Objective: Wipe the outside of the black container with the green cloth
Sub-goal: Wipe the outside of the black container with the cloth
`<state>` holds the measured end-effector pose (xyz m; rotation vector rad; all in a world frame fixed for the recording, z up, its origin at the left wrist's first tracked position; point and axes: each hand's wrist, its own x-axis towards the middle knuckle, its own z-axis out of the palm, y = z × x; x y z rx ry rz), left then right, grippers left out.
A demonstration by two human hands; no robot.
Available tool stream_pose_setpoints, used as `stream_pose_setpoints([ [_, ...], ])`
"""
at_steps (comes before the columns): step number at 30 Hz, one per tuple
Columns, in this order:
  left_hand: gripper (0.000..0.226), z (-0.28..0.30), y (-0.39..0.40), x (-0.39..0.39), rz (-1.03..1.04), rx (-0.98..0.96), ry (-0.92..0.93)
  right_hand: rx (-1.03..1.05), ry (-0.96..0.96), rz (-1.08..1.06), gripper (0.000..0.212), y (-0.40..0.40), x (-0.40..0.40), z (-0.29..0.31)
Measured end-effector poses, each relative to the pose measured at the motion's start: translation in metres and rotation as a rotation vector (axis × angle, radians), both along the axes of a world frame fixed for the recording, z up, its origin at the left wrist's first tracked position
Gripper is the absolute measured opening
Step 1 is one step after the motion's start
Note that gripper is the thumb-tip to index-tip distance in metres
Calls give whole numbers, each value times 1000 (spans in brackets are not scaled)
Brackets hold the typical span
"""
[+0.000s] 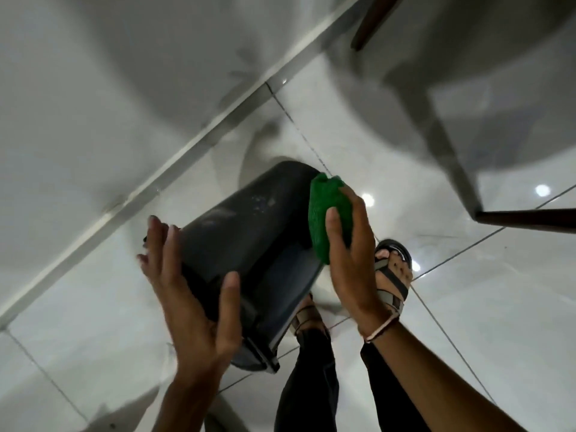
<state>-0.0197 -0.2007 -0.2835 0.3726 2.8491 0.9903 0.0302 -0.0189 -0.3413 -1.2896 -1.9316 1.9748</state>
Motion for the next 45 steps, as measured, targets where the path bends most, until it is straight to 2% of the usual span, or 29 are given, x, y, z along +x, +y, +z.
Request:
stream_pose_setpoints([
  [2, 87, -1, 4, 20, -67, -39, -14, 20, 86, 179, 34, 3, 1, 4],
  [4, 89, -1, 4, 35, -74, -55, -13, 72, 125, 485, 35, -8, 9, 8],
  [6, 91, -2, -2, 46, 70, -17, -50, 252, 145, 726, 39, -24, 22, -1],
  [7, 92, -2, -3, 50, 173, 9, -103, 320, 118, 774, 41, -24, 27, -7],
  [9, 92, -1, 0, 56, 318, 26, -182, 358, -17, 684, 43, -14, 30, -25],
  [12, 95, 2, 7, 65, 263, -9, -194, 281, -301, 439, 42, 14, 13, -49],
  [14, 96, 3, 5, 75, 238, -30, -197, 225, -400, 391, 45, 24, 3, -54],
  [16, 97, 3, -2, 81, 259, 6, -220, 247, -268, 515, 43, 5, 4, -33],
  [18, 94, 6, -4, 82, 247, 70, -202, 279, -12, 725, 43, -33, 24, 0],
  [20, 81, 5, -1, 81, 285, 174, -170, 327, 183, 867, 42, -64, 50, 19],
  [22, 67, 3, 2, 80, 484, 284, -169, 334, 155, 817, 43, -63, 60, 12],
  [24, 66, 2, 2, 76, 688, 305, -235, 343, -12, 669, 42, -44, 58, -3],
  [25, 69, 2, 0, 75, 724, 278, -278, 344, -105, 593, 42, -33, 53, -12],
  [28, 77, 3, 1, 78, 598, 160, -326, 325, -345, 410, 41, 3, 19, -37],
  [30, 78, 3, 3, 76, 525, 101, -313, 345, -383, 416, 42, 7, -8, -41],
  [33, 73, 0, -1, 59, 497, 170, -302, 414, -85, 640, 45, -27, -16, -18],
  [36, 69, 3, -11, 44, 294, 187, -284, 401, 152, 800, 52, -53, 33, -2],
  [37, 70, 4, -15, 43, 185, 161, -269, 416, 146, 794, 52, -49, 51, -4],
  [39, 75, 5, -21, 45, -19, 70, -240, 403, -41, 637, 49, -27, 65, -17],
  [41, 79, 1, -27, 47, -152, -62, -188, 304, -226, 379, 33, -5, 52, -36],
  [43, 84, -3, -32, 47, -213, -196, -135, 185, -263, 272, 18, 8, 28, -48],
  [45, 89, -6, -39, 44, -212, -282, -124, 197, -201, 363, 35, -1, 17, -44],
])
